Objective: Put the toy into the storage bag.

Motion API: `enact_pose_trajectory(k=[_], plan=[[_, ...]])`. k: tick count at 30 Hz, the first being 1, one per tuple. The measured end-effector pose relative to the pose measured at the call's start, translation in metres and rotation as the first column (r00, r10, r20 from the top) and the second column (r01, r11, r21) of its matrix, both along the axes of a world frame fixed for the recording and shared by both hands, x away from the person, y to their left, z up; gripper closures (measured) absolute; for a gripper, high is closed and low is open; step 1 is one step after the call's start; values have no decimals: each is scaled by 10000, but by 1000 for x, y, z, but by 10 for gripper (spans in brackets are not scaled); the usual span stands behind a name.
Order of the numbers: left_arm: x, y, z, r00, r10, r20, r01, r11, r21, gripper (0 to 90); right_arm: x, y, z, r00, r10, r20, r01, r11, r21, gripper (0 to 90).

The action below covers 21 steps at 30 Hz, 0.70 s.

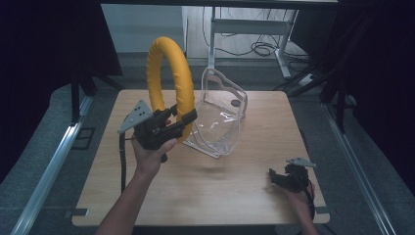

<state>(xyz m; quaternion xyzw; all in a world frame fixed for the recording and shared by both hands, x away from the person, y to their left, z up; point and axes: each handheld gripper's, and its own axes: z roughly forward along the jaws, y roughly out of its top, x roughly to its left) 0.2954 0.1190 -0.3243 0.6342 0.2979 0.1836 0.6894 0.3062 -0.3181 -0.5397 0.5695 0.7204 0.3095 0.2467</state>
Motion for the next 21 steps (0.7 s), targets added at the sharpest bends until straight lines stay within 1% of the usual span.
enact_pose_trajectory(k=[5,21], plan=[[1,-7,3,9999,-84,96,83,9999,93,513,0,0,0,10000,2,0,-2,10000,-1,169],[7,-32,12,9994,-281,209,275,9992,293,513,0,0,0,10000,8,1,-8,10000,-2,169]])
